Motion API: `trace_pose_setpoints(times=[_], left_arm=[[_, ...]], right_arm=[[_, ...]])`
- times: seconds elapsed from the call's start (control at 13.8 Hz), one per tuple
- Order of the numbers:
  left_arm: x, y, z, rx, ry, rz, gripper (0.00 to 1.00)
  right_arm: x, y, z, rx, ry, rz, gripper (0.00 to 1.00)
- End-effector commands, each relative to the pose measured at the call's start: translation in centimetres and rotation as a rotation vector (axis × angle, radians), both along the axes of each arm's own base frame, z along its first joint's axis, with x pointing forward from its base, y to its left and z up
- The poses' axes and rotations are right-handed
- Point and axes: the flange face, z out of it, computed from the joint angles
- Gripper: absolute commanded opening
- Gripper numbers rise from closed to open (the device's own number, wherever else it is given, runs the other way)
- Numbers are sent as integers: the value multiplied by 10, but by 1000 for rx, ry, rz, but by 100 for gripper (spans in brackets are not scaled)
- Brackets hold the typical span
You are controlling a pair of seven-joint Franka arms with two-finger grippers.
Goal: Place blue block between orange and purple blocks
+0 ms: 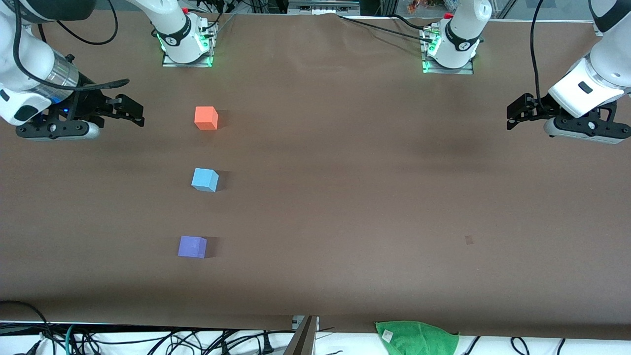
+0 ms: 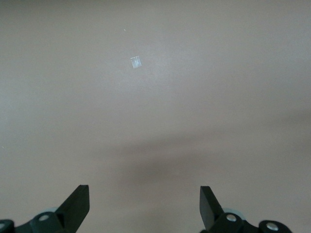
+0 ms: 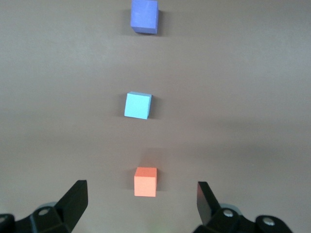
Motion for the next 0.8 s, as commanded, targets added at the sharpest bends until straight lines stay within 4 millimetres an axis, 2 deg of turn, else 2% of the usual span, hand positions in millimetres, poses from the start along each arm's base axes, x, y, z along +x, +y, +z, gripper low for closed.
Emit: trace_pose_setpoints(times=[0.0,0.15,0.44,0.73], left_arm=[[-2,-1,3,-8,-1,7,100],[-2,-2,3,-8,0,7,100],[-3,-7,4,-6,1,-3,100],[-2,4,3,-8,4,11,100]], right_arm=[[-7,-21,0,-4,8,20,99],[-5,-23,9,-10,-11,22,99],[-4,-18,11,-10,-17,13,99],[-2,-20,14,-14,-26,13,99]])
